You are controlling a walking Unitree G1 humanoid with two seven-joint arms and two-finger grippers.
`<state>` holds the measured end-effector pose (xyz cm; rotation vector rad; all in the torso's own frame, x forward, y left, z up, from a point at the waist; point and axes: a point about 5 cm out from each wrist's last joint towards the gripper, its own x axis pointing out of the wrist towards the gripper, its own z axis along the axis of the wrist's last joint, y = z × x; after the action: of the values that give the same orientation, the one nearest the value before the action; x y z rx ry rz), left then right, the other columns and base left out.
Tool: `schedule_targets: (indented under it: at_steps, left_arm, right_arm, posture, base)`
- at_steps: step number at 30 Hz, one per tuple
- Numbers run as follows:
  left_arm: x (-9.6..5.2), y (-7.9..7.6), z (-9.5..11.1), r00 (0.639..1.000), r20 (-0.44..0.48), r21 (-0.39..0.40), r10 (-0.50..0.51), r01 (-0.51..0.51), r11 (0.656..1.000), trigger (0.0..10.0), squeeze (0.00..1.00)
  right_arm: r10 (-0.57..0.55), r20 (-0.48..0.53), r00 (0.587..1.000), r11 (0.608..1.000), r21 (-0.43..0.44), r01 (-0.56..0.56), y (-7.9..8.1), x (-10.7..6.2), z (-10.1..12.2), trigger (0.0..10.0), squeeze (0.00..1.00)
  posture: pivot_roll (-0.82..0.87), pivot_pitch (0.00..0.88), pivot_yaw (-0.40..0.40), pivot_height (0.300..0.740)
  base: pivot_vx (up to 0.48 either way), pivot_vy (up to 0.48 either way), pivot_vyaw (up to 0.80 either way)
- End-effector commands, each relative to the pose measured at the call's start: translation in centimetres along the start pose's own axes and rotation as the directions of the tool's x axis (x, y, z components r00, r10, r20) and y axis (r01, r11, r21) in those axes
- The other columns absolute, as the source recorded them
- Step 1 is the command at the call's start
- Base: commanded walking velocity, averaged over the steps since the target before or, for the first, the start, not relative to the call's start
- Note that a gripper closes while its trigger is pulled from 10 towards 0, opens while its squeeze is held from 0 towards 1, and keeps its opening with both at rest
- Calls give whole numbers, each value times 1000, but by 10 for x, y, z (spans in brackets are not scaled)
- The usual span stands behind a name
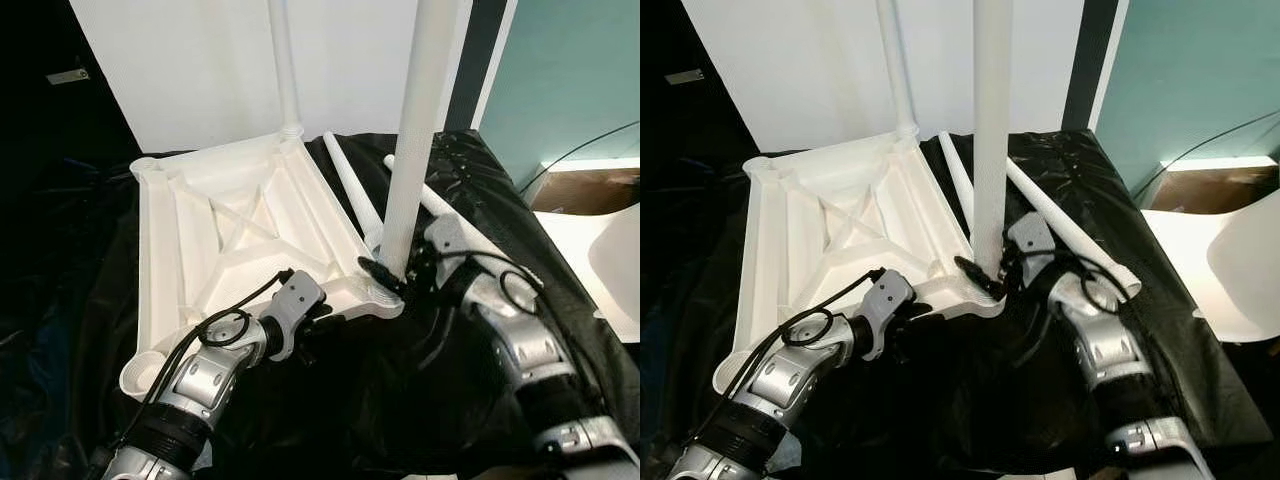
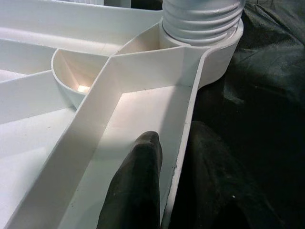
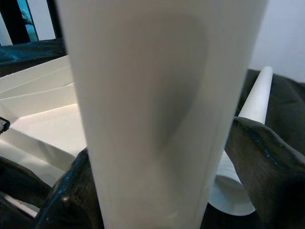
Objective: Building children table
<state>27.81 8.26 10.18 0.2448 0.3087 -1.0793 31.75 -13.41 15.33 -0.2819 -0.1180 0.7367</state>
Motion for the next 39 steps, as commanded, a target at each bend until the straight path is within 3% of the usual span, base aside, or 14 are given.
schedule_targets:
  at_steps: [1, 2, 3, 10, 17, 19, 20, 21, 22, 24, 25, 30, 31, 39]
  left_arm:
    - [6, -15, -11, 991, -37, -39, -127, 125, 991, 10000, 0]
    - [6, -15, -11, 991, -37, -39, -127, 125, 991, 10000, 0]
    - [5, -15, -11, 991, -37, -39, -127, 125, 991, 10000, 0]
    - [4, -14, -10, 991, -37, -37, -127, 125, 991, 10000, 0]
    - [5, -14, -10, 991, -37, -36, -131, 130, 991, 10000, 0]
    - [5, -14, -10, 991, -39, -36, -131, 130, 991, 10000, 0]
    - [4, -14, -11, 991, -40, -36, -131, 130, 991, 10000, 0]
    - [4, -14, -11, 990, -42, -37, -131, 130, 991, 10000, 0]
    - [4, -14, -11, 990, -44, -37, -131, 130, 991, 10000, 0]
    - [4, -14, -12, 990, -46, -37, -131, 130, 991, 10000, 0]
    - [4, -14, -12, 990, -46, -37, -131, 130, 991, 10000, 0]
    - [4, -15, -12, 990, -47, -35, -134, 132, 991, 10000, 0]
    - [4, -15, -12, 990, -47, -35, -133, 132, 991, 10000, 0]
    - [4, -11, -11, 991, -46, -31, -126, 125, 992, 10000, 0]
  right_arm:
    - [-38, -46, 998, 998, 40, 40, -4, -6, -10, 3608, 0]
    - [-38, -46, 998, 998, 40, 40, -4, -6, -10, 3608, 0]
    - [-41, -51, 998, 996, 71, 45, -1, -7, -14, 0, 0]
    - [-226, -13, 974, 951, 213, 223, 32, -3, -20, 0, 0]
    - [-511, -38, 859, 842, 181, 509, 23, -11, -27, 0, 0]
    - [-519, -47, 854, 836, 181, 518, 20, -12, -29, 2039, 0]
    - [-508, -49, 860, 841, 186, 508, 20, -11, -29, 7882, 0]
    - [-497, -47, 867, 847, 191, 496, 20, -10, -28, 7882, 0]
    - [-483, -40, 875, 857, 185, 481, 20, -10, -26, 10000, 0]
    - [-474, -36, 880, 863, 177, 473, 20, -10, -25, 10000, 0]
    - [-469, -29, 883, 866, 184, 465, 19, -10, -24, 10000, 1000]
    - [-397, -21, 917, 905, 157, 395, 20, -6, -22, 10000, 1000]
    - [-363, -28, 931, 920, 145, 363, 21, -5, -23, 10000, 0]
    - [-258, -40, 965, 963, 67, 260, 10, -10, -24, 10000, 0]
  posture:
    - [-17, 0, 37, 740]
    - [-17, 0, 37, 740]
    - [-17, 0, 35, 740]
    - [-19, 0, 40, 740]
    - [-15, 0, 45, 740]
    - [-14, 0, 47, 740]
    - [-14, 0, 47, 740]
    - [-14, 0, 49, 740]
    - [-14, 0, 50, 740]
    - [-13, 0, 50, 740]
    - [-13, 0, 50, 740]
    - [-14, 0, 51, 740]
    - [-15, 0, 51, 740]
    - [-23, 0, 50, 740]
  base:
    - [0, 0, 0]
    - [0, 0, 0]
    - [0, 0, 0]
    - [0, 0, 0]
    - [0, 0, 0]
    - [0, 0, 0]
    - [0, 0, 0]
    - [0, 0, 0]
    - [0, 0, 0]
    - [0, 0, 0]
    - [0, 0, 0]
    - [0, 0, 0]
    - [0, 0, 0]
    - [0, 0, 0]
